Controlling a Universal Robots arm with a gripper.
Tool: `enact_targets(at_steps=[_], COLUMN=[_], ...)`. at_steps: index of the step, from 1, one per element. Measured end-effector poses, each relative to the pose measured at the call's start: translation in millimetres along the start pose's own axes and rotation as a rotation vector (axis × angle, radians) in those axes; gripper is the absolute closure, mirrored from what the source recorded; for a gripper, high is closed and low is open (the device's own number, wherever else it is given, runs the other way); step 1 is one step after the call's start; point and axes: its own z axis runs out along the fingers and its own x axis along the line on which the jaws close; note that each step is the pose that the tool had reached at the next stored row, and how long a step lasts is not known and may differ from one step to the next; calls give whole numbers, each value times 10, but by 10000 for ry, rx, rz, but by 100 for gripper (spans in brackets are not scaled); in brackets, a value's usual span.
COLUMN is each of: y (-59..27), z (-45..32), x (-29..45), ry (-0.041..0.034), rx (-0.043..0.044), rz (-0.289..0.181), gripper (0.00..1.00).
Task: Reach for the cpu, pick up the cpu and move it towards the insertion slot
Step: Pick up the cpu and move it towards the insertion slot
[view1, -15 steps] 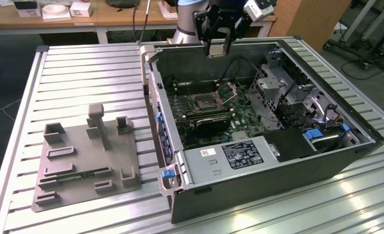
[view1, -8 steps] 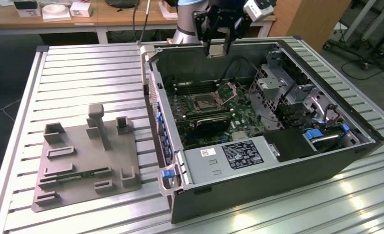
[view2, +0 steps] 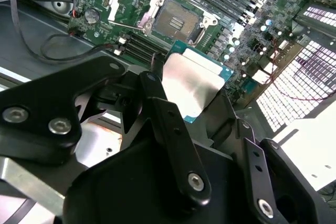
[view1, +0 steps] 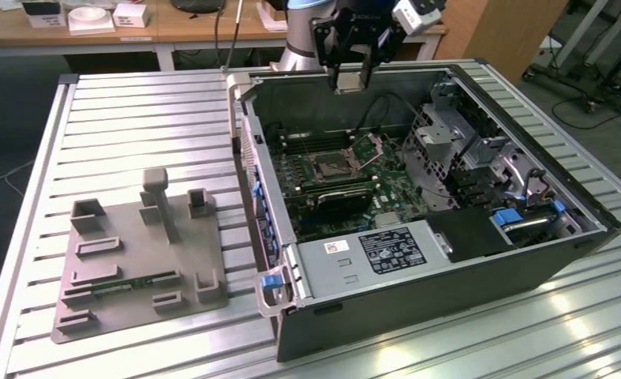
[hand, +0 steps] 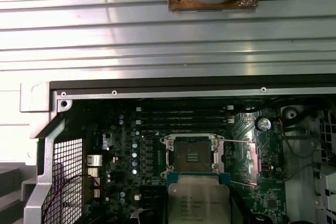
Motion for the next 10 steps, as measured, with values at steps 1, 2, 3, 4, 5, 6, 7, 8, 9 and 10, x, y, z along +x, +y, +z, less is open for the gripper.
enact_targets(at_steps=[1, 2, 3, 4, 5, 6, 7, 8, 9, 10], y=[0, 0, 0, 0, 0, 0, -1, -1, -1, -1], z=[0, 0, 0, 0, 0, 0, 0, 0, 0, 0], x=[2, 5, 7, 10, 12, 14, 18, 16, 16, 16], ry=[0, 0, 0, 0, 0, 0, 0, 0, 0, 0], rx=[0, 0, 0, -1, 0, 0, 0, 0, 0, 0], rz=[0, 0, 0, 0, 0, 0, 1, 0, 0, 0], gripper=[45, 45, 45, 45, 45, 45, 45, 45, 45, 45])
